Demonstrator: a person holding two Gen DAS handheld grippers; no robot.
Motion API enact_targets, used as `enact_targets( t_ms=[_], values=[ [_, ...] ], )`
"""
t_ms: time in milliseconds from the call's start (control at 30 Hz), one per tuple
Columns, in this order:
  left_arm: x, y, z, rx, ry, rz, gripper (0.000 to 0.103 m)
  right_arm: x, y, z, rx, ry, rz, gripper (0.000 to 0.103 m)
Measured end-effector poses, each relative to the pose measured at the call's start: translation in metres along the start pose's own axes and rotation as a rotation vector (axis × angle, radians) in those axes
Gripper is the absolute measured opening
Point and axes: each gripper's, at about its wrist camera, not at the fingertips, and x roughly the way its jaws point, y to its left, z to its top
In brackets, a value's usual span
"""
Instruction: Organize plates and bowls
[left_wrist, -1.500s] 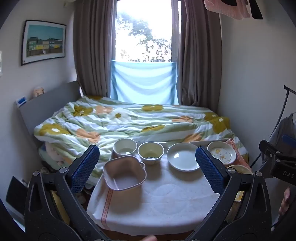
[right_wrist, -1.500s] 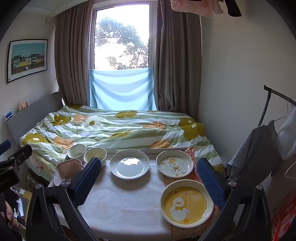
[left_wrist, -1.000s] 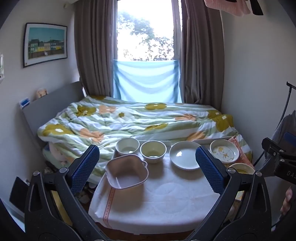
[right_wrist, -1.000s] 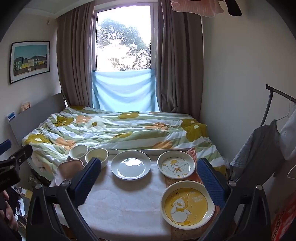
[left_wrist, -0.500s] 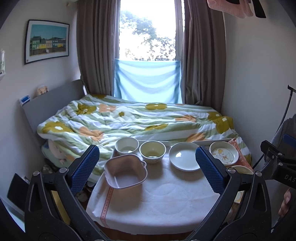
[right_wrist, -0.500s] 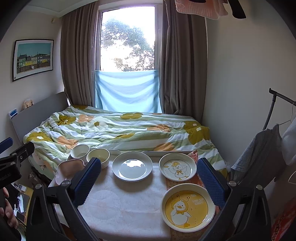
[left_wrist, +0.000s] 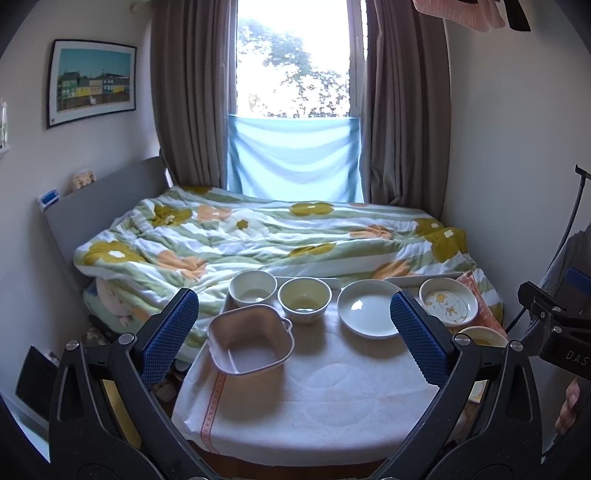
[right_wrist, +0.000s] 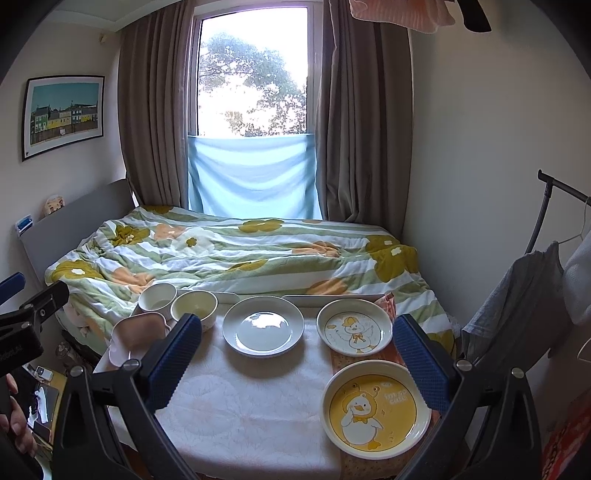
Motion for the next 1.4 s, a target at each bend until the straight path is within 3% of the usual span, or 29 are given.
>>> enact_targets(
  t_ms=[1400],
  values=[
    [0.0059, 0.0012, -0.0033, -0.002, 0.010, 0.002, 0.103, 0.0045, 0.0024, -0.0001, 0.000, 0.014, -0.006, 0.103]
  ],
)
